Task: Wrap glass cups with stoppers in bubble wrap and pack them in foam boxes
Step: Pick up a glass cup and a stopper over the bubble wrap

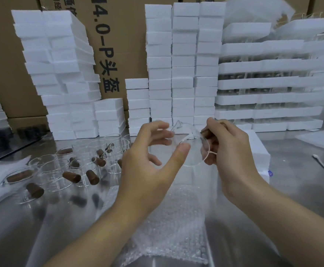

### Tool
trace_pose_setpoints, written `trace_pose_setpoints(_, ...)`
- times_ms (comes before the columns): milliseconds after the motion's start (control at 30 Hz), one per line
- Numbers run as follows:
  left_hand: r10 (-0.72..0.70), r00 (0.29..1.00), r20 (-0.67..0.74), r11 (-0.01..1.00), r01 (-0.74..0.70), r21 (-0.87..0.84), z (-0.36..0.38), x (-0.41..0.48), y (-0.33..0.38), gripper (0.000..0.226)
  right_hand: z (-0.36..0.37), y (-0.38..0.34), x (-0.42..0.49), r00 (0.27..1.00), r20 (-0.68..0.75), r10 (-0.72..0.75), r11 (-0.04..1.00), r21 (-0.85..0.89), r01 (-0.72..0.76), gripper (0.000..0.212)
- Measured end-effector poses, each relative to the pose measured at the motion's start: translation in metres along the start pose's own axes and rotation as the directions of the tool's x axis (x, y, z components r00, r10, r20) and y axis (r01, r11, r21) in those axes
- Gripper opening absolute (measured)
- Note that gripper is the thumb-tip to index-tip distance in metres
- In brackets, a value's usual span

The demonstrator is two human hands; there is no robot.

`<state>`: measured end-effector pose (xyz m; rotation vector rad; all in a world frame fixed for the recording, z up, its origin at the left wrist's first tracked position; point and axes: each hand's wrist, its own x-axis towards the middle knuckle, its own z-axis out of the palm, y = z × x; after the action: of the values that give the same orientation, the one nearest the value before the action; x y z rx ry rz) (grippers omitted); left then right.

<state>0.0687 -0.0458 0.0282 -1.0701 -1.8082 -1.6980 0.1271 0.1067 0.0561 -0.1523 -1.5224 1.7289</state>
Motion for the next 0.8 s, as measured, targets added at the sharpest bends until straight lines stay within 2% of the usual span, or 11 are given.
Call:
trace_pose_setpoints(100,0.065,0.993,0.102,0.979,-0.083,0.184,-0.011,0.006,0.0,0.074,-0.002,-0.001,0.0,0.996,0.011,-0.085,0.996,-0.018,0.086,0.03)
trace_pose_setpoints(200,0.107,0.979,0.173,0.937,-0.157,0.311,-0.015,0.009,-0.005,0.075,-0.004,0.002,-0.003,0.968,0.084,-0.235,0.965,-0.098,0.243,0.025)
trace_pose_setpoints(267,0.069,0.987,0.147,0.948,-0.111,0.298,-0.016,0.009,-0.011,0.068,-0.004,0.005,-0.007,0.951,0.132,-0.28,0.945,-0.135,0.297,0.022)
trace_pose_setpoints(367,0.012,0.994,0.107,0.96,-0.042,0.277,-0.02,0.009,-0.021,0.063,-0.007,0.015,-0.01,0.948,0.176,-0.264,0.931,-0.212,0.298,0.023)
trace_pose_setpoints(433,-0.044,0.996,0.083,0.967,0.022,0.253,-0.023,0.01,-0.024,0.064,-0.01,0.024,-0.012,0.947,0.222,-0.231,0.903,-0.314,0.294,0.035)
trace_pose_setpoints(500,-0.065,0.994,0.089,0.97,0.042,0.237,-0.024,0.011,-0.026,0.065,-0.013,0.032,-0.014,0.934,0.302,-0.192,0.834,-0.452,0.317,0.053)
trace_pose_setpoints(567,-0.053,0.991,0.124,0.973,0.024,0.228,-0.024,0.009,-0.025,0.065,-0.013,0.038,-0.016,0.912,0.377,-0.16,0.738,-0.568,0.364,0.056)
trace_pose_setpoints(633,-0.053,0.984,0.168,0.977,0.016,0.214,-0.022,0.008,-0.025,0.065,-0.012,0.041,-0.017,0.897,0.414,-0.153,0.708,-0.587,0.392,0.05)
trace_pose_setpoints(700,-0.079,0.977,0.2,0.978,0.037,0.207,-0.02,0.008,-0.026,0.065,-0.012,0.04,-0.015,0.896,0.415,-0.157,0.728,-0.564,0.389,0.048)
trace_pose_setpoints(800,-0.125,0.966,0.226,0.99,0.105,0.099,-0.02,0.011,-0.026,0.063,-0.014,0.035,-0.013,0.9,0.408,-0.152,0.771,-0.52,0.367,0.057)
